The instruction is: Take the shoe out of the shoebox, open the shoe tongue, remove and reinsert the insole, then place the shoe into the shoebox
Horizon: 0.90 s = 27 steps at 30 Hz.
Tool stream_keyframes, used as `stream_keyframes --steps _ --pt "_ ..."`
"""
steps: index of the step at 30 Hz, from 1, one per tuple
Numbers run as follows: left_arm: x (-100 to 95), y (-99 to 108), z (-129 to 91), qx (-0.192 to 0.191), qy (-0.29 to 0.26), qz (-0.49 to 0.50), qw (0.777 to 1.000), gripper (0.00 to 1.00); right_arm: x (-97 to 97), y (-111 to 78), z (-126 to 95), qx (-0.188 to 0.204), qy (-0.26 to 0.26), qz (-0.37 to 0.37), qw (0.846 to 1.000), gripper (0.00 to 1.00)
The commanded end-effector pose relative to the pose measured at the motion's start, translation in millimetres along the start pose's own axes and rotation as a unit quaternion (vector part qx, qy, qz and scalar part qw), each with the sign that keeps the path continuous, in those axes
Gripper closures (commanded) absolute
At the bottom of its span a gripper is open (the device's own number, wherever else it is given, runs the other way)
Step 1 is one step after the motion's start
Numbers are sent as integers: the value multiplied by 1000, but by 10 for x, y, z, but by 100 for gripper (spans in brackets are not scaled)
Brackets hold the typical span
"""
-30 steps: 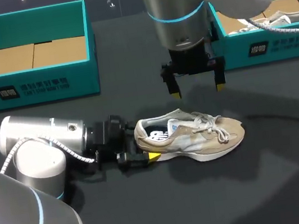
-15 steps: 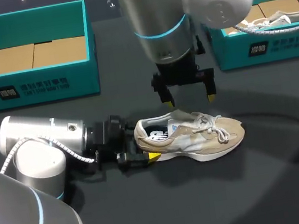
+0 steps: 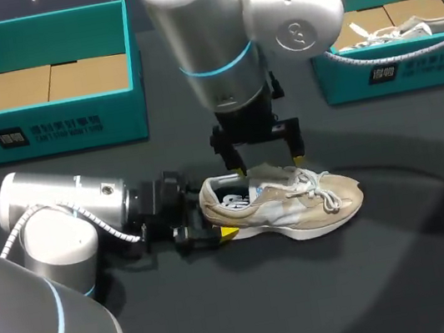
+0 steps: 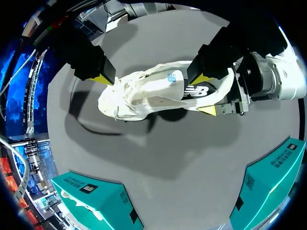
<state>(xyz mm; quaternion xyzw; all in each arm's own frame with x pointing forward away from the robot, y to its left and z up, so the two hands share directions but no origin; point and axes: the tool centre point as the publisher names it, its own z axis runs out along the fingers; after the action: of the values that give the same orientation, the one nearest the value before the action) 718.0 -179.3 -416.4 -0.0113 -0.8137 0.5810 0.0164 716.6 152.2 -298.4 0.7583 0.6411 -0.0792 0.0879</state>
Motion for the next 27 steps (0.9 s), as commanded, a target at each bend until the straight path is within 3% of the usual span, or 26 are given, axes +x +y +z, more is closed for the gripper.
stream_keyframes --steps 1,18,27 --pt "7 -2 -6 -1 0 0 1000 100 226 -118 87 -11 -50 41 998 0" --pt "7 -2 -6 -1 0 0 1000 100 373 -177 374 -15 -97 56 994 0" --pt "7 -2 -6 -1 0 0 1000 100 296 -150 436 -34 -121 68 990 0"
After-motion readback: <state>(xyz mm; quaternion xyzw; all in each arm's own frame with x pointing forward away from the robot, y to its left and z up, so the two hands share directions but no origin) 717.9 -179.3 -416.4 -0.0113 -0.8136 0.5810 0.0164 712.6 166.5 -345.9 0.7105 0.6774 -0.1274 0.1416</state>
